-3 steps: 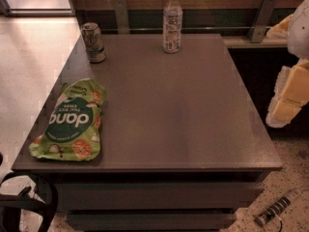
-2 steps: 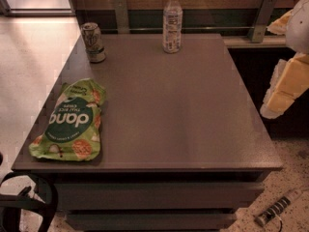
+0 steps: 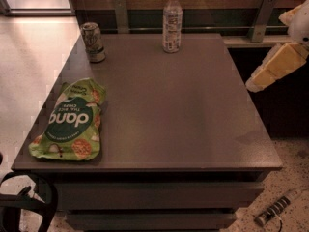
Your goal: Move blue plastic bottle near green rice chip bag
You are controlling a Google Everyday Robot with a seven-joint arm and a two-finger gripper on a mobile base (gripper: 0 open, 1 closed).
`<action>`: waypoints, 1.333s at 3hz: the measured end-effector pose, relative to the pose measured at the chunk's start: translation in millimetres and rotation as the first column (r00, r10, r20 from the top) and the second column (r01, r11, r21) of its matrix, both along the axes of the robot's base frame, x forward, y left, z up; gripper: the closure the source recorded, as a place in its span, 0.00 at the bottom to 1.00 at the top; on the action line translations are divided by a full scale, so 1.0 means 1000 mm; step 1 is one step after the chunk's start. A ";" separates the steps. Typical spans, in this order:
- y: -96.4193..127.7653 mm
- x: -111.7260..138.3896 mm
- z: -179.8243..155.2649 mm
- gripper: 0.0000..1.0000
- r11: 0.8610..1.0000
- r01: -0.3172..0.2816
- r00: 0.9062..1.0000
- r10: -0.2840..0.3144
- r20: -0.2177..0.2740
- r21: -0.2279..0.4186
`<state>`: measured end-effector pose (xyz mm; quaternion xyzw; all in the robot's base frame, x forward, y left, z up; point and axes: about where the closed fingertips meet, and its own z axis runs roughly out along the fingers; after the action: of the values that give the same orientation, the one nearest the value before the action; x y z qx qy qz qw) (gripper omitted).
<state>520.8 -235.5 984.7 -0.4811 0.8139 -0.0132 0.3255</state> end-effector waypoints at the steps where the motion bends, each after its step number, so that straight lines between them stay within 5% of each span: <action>1: 0.003 0.029 -0.002 0.00 0.984 0.030 0.994 -0.048 0.101 0.175; 2: 0.022 0.074 0.009 0.00 0.926 -0.020 0.961 -0.086 0.261 0.377; 3: 0.040 0.106 0.025 0.00 0.873 -0.088 0.915 -0.120 0.385 0.480; 4: 0.050 0.112 0.031 0.00 0.868 -0.105 0.906 -0.119 0.407 0.486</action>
Offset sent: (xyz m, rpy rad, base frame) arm 0.1266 0.0269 0.0445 0.5980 -0.5434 -0.0559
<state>632.3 -185.8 1015.3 -0.3635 0.7008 0.0912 0.6070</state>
